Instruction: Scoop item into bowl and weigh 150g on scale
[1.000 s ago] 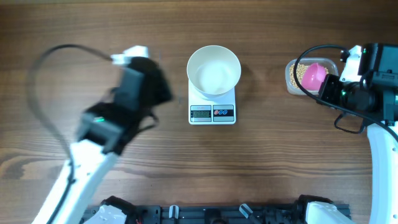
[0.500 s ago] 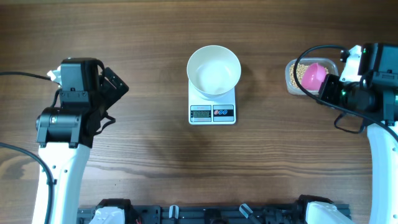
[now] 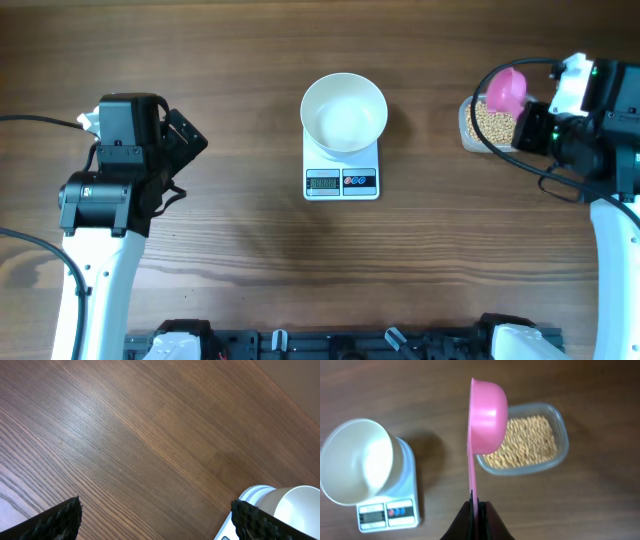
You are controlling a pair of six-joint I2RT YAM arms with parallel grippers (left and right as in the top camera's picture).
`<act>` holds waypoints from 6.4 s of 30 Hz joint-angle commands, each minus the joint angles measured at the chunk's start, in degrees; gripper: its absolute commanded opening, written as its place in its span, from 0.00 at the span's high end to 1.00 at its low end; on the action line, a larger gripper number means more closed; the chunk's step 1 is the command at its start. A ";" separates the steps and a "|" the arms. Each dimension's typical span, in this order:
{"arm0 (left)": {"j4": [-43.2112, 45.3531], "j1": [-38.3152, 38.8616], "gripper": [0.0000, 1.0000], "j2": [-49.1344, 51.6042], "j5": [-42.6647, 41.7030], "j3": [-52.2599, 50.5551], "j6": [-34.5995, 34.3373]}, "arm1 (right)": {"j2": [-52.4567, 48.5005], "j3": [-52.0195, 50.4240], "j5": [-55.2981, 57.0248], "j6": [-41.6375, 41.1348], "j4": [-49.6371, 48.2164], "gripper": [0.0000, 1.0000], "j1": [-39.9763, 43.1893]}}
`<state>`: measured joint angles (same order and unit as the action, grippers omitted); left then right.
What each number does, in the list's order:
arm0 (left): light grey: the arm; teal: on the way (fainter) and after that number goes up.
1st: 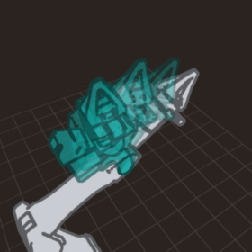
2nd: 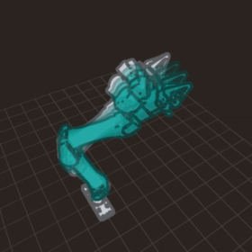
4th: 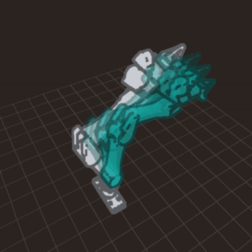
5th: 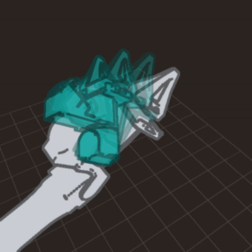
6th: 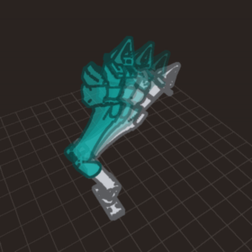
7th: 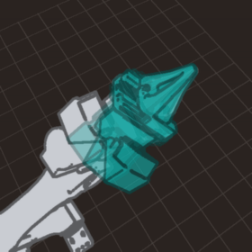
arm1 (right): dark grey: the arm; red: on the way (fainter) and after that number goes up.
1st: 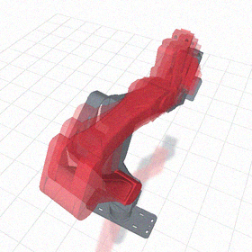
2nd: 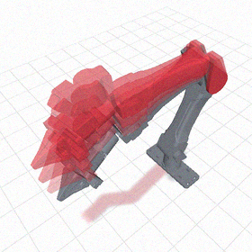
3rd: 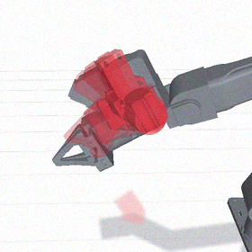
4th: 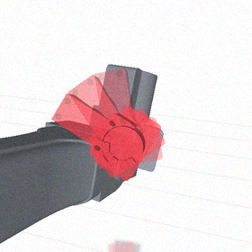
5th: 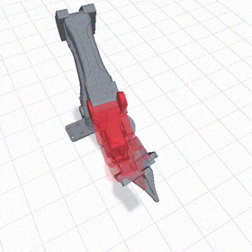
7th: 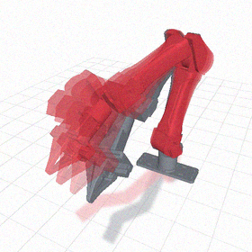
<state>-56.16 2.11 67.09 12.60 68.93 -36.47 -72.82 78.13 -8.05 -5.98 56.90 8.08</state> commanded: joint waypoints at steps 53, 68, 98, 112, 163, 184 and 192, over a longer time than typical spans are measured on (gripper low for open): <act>0.11 -0.37 0.00 0.33 0.76 0.07 0.24 | 0.07 0.74 -4.90 -18.78 -13.86 0.96 3.26; 0.11 -0.37 0.00 0.33 0.76 0.07 0.24 | 0.07 0.74 -4.94 -5.95 -13.16 0.96 3.26; -5.07 -0.35 0.00 0.87 -45.64 0.07 31.82 | 0.07 0.74 -6.67 -1.49 -9.77 0.96 3.26; -9.99 2.89 0.00 1.05 -41.97 -0.07 35.63 | 0.07 0.74 -8.59 -1.51 -9.70 0.96 3.26; 6.27 23.19 0.00 3.76 -28.00 -5.46 21.05 | 0.07 0.74 -8.57 -0.02 -9.92 0.96 3.26; 6.25 23.19 0.00 3.76 -27.98 -5.46 21.05 | 0.07 0.74 -8.66 -0.20 -8.87 0.95 3.26; 6.25 23.19 0.00 3.76 -27.98 -5.46 21.05 | 0.07 0.72 -10.10 -0.20 -6.16 0.96 3.26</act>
<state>-50.06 25.04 70.61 -14.92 63.70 -16.62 -72.82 78.13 -16.51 -7.18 49.71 11.09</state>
